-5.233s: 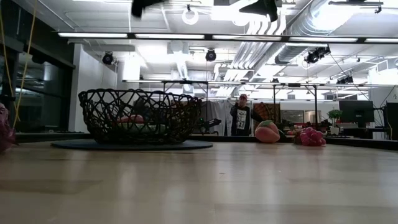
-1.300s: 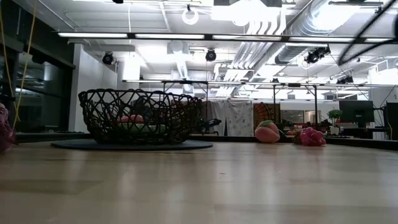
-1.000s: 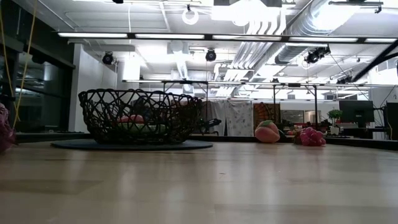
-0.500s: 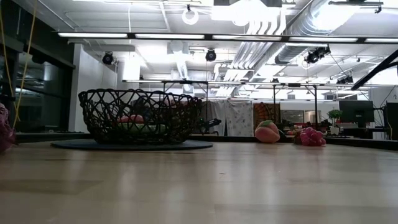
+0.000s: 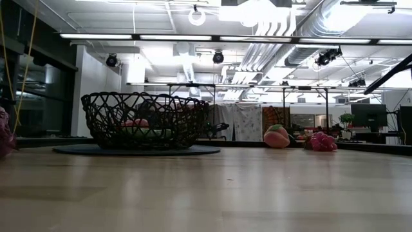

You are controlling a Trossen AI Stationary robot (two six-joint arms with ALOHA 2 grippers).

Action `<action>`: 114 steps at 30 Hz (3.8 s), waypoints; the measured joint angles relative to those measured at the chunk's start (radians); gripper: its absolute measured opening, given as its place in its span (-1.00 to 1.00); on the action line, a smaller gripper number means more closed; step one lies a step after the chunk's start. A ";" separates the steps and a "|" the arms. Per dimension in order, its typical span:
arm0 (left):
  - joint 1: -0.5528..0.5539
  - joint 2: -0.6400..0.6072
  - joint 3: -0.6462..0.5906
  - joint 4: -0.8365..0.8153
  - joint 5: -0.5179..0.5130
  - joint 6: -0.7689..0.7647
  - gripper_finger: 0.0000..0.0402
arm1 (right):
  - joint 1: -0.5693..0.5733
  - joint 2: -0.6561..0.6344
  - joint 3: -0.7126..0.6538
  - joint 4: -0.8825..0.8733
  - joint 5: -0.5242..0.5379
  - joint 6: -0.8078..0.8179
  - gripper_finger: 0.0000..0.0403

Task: Build produce basket
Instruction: Put the orange into the black wire basket

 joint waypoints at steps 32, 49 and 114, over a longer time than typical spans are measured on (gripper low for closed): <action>0.000 0.001 0.000 -0.176 -0.048 -0.099 0.33 | -0.495 -0.212 0.327 0.300 0.770 -0.967 -0.20; 0.000 0.001 0.000 -0.177 -0.049 -0.081 0.33 | -0.975 -0.193 0.327 0.117 0.715 -1.142 0.23; 0.000 0.001 0.000 -0.181 -0.049 -0.081 0.33 | -1.334 0.174 0.326 -0.192 0.443 -1.320 0.56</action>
